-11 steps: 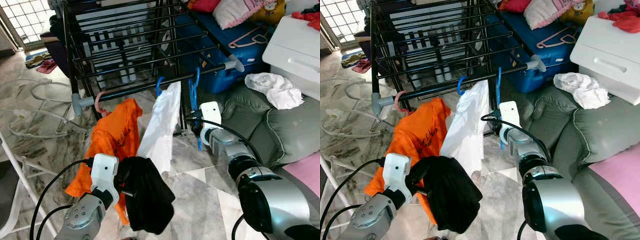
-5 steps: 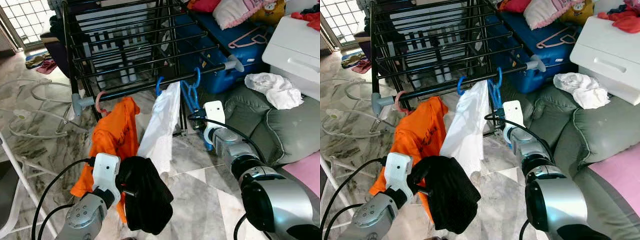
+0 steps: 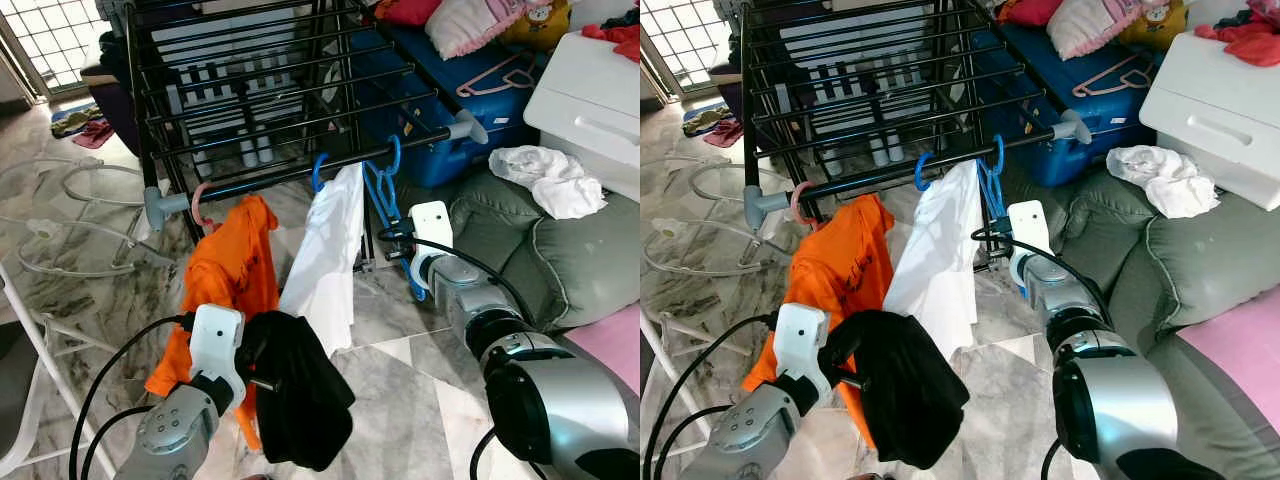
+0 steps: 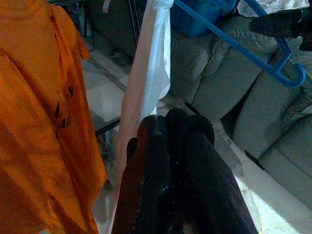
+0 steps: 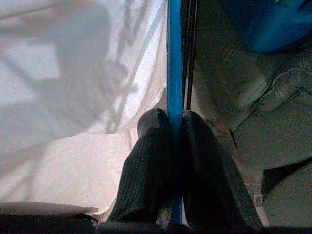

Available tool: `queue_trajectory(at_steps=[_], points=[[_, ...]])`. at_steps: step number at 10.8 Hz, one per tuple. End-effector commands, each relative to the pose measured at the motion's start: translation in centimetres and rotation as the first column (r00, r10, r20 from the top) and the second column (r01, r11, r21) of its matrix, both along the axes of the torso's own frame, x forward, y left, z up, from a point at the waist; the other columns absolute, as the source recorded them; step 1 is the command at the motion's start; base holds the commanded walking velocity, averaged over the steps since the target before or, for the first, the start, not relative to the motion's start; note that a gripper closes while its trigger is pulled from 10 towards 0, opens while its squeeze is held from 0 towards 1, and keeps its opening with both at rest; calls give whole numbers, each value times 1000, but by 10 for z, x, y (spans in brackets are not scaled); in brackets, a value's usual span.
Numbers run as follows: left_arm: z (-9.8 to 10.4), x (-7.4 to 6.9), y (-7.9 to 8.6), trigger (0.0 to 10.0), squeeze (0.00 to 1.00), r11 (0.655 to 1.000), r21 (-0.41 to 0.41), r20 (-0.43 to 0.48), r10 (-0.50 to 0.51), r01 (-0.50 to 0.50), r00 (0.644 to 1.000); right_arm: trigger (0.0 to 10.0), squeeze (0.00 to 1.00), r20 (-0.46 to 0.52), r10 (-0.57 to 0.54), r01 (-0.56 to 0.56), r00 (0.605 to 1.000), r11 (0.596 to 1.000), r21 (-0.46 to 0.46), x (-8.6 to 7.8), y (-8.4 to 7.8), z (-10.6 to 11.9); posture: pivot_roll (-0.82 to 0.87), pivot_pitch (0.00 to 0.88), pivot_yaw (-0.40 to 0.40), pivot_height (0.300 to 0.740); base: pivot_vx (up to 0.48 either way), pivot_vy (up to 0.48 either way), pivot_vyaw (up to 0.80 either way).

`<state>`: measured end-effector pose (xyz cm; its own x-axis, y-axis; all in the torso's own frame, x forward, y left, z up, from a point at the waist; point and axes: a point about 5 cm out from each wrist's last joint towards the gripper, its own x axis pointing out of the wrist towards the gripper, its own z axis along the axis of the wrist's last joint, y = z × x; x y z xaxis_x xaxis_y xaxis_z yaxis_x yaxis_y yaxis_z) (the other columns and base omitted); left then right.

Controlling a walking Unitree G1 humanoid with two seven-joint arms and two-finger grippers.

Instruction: Hang hanger

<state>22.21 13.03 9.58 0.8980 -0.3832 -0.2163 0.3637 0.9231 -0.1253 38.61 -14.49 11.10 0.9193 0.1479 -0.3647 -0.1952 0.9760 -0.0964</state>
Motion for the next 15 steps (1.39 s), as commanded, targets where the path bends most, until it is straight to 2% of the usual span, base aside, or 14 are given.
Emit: queue_trajectory(at_steps=[1,2,3,5,6,8,9,10,11,12,13,15], points=[[4,3,1,10000,0,1000,-4,26,7,-7,1000,5686,0,-16,0,0,1000,1000,-6,-2,-1,-4,187,71,31,740,0,0,0],[4,4,1,10000,0,1000,-4,26,14,-14,1000,6431,0,-16,6,-6,1000,1000,-10,-2,-1,-3,186,69,28,740,0,0,0],[4,5,1,10000,0,1000,-5,26,18,-18,1000,10000,0,-16,5,-6,1000,1000,-17,-1,-1,-3,185,67,26,740,0,0,0],[3,6,1,10000,0,1000,-5,25,21,-21,999,10000,0,-14,1,-2,1000,1000,-32,-1,-2,-2,185,62,23,740,0,0,0],[4,7,1,10000,0,1000,-5,25,22,-22,999,10000,1000,-14,-5,5,1000,1000,-24,0,-3,-1,189,61,22,740,0,0,0],[4,7,3,10000,0,1000,-6,25,28,-28,999,10000,1000,-10,-5,4,1000,999,-32,1,-3,1,194,63,18,740,0,0,0],[4,7,3,10000,0,1000,-6,26,29,-29,999,10000,902,-7,1,-1,1000,999,-37,2,-3,3,198,64,17,740,0,0,0],[4,6,4,10000,0,1000,-6,25,31,-30,999,10000,902,-1,7,-7,1000,999,-44,3,-3,6,203,64,17,740,0,0,0],[4,5,5,10000,0,1000,-5,23,31,-31,999,10000,655,3,13,-13,1000,999,-52,4,-2,8,207,66,18,740,0,0,0],[4,5,5,10000,0,1000,-4,20,30,-30,999,10000,239,6,18,-17,1000,998,-56,5,-1,9,210,67,19,740,0,0,0],[4,4,5,10000,0,1000,-1,16,26,-26,1000,10000,0,9,24,-23,1000,998,-65,5,1,10,215,69,21,740,0,0,0],[3,2,5,10000,0,1000,3,8,21,-21,1000,10000,0,8,23,-23,1000,997,-70,6,0,11,218,73,23,740,0,0,0]])
